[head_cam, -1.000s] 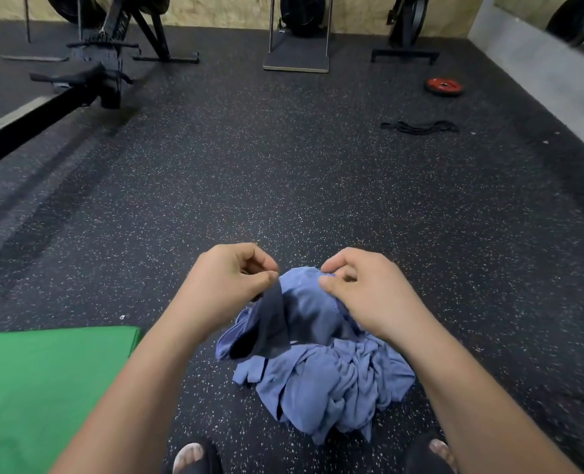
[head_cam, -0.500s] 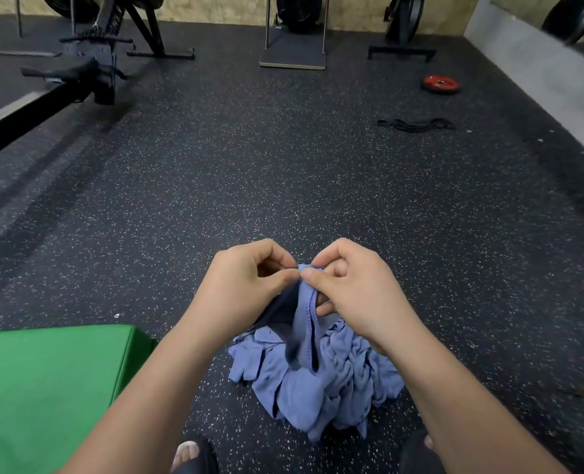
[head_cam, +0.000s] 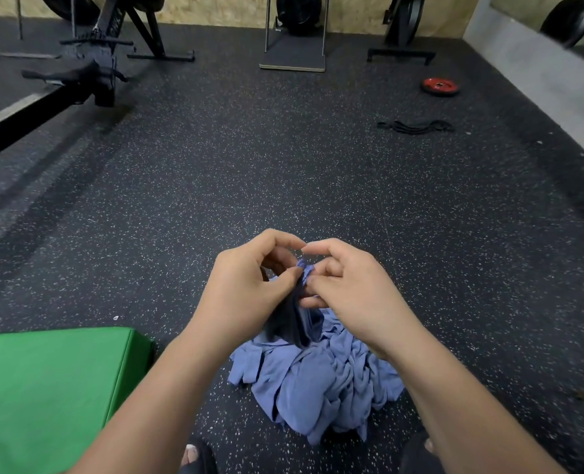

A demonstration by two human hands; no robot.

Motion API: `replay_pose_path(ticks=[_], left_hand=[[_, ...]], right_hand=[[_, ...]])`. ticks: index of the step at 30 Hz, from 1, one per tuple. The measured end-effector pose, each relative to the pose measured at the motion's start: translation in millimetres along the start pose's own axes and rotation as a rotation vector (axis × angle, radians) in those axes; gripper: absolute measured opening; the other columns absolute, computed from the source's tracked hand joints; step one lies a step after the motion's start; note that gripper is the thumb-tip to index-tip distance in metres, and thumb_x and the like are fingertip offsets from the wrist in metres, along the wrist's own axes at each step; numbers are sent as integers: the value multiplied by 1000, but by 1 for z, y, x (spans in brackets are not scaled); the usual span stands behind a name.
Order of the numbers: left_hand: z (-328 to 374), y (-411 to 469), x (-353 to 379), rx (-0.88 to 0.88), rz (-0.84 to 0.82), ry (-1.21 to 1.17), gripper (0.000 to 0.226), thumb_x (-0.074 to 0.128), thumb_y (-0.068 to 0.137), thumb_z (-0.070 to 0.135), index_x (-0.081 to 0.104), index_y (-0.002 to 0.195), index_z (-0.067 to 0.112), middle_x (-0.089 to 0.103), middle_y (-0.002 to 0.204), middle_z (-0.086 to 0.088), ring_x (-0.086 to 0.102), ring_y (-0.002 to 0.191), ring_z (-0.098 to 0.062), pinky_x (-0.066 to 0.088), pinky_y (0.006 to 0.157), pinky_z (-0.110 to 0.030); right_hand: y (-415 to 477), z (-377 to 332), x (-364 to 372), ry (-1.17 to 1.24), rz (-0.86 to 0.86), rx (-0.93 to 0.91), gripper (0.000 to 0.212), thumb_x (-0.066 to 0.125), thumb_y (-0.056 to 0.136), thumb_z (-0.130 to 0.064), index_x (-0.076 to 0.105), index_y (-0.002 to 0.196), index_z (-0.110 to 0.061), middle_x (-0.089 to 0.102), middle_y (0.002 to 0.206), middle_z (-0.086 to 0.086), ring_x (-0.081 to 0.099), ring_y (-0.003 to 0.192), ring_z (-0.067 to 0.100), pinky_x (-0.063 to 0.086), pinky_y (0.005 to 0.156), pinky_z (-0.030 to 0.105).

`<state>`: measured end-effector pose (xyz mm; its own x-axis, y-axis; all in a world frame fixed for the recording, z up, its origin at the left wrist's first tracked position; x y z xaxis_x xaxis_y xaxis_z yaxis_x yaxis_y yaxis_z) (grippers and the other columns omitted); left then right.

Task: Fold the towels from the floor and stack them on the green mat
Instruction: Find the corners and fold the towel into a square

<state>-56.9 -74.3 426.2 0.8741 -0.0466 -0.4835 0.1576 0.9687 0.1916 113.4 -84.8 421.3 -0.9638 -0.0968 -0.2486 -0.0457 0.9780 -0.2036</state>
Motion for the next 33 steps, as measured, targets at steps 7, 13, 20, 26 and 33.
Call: replay_pose_path(ticks=[7,13,20,26,33], left_hand=[[7,-2,-5,83,17,53,30,81,91,7,76,104,33,77,91,21,72,89,-2,45,79,-7],[5,0,-4,41,-6,-64,31,76,95,9,69,112,35,75,97,13,73,93,-12,58,84,-28],[-3,1,-11,52,-6,148,28,72,94,8,61,96,34,71,86,15,67,74,-9,59,72,-39],[4,-2,-6,170,-15,263,7,64,89,28,69,92,31,66,89,13,65,86,-10,53,78,-37],[0,-4,7,125,-30,470,43,72,84,61,44,75,29,48,79,10,51,71,-10,42,59,-33]], right_hand=[[1,-1,-1,-20,35,-19,23,68,98,-2,76,108,-21,76,80,1,80,73,16,66,87,50],[0,-9,-9,-352,131,-232,11,77,95,-23,75,89,-31,68,84,-8,64,73,3,48,70,17],[6,-18,-21,-345,145,-278,8,70,98,-25,69,90,-25,72,94,-13,65,91,1,48,82,25],[5,-23,-18,-303,137,-307,10,71,98,-24,67,89,-24,70,81,-11,62,74,4,47,71,19],[0,-23,-12,-297,73,-330,11,69,101,-19,70,94,-27,71,83,-20,65,79,-1,43,71,10]])
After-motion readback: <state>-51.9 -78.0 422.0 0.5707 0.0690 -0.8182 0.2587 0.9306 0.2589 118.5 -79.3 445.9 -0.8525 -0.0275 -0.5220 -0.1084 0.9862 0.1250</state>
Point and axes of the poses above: each hand's wrist, its own y-axis towards the middle knuckle, its own x-axis out of the palm, z = x × y, the point moved 3 cm from there along y, towards the middle knuckle
